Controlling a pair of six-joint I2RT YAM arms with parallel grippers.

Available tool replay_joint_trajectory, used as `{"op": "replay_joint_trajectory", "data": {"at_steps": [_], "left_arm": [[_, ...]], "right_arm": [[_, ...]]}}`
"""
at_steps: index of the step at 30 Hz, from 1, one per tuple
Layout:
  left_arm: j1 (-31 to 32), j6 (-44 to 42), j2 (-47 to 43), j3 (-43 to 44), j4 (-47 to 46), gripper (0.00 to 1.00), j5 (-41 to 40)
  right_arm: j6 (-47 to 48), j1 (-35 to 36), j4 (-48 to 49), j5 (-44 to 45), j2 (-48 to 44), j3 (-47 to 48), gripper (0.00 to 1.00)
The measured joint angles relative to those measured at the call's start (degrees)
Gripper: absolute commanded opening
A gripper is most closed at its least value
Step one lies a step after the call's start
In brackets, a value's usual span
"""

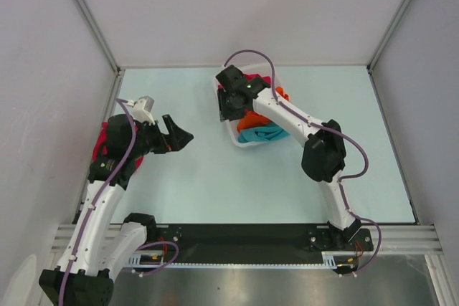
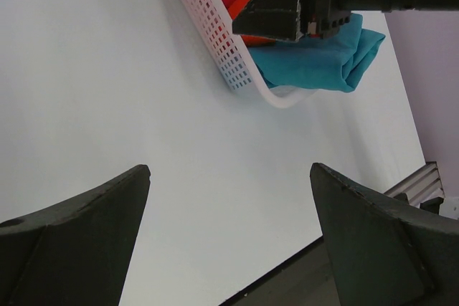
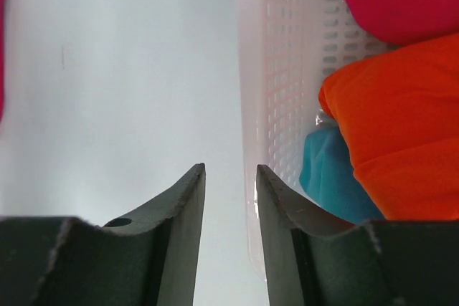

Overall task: Fold and stack the t-shirts
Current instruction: Grab crumpled tshirt from bin with the right arm

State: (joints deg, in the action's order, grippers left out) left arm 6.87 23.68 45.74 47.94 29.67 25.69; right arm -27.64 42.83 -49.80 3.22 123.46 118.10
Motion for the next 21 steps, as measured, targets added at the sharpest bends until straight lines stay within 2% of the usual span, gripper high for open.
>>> {"op": "replay_joint_trajectory", "data": {"at_steps": [6, 14, 21], "left_arm": [[-0.02, 0.02, 0.0, -0.39, -0.04, 0.99, 0.0], [-0.02, 0.04, 0.0, -0.66, -0.37, 1.0, 0.0], [-0.04, 0.24, 0.02, -1.11, -0.48, 1.0, 0.02]], "right_arm": [[0.0, -1.01, -1.75, 0.87, -0.42, 0.57, 0.43], [0.02, -4.96, -2.56, 2.84, -4.68, -6.64, 0.48], [0.04, -8.22, -2.4, 3.65, -7.61, -7.52, 0.51]]}}
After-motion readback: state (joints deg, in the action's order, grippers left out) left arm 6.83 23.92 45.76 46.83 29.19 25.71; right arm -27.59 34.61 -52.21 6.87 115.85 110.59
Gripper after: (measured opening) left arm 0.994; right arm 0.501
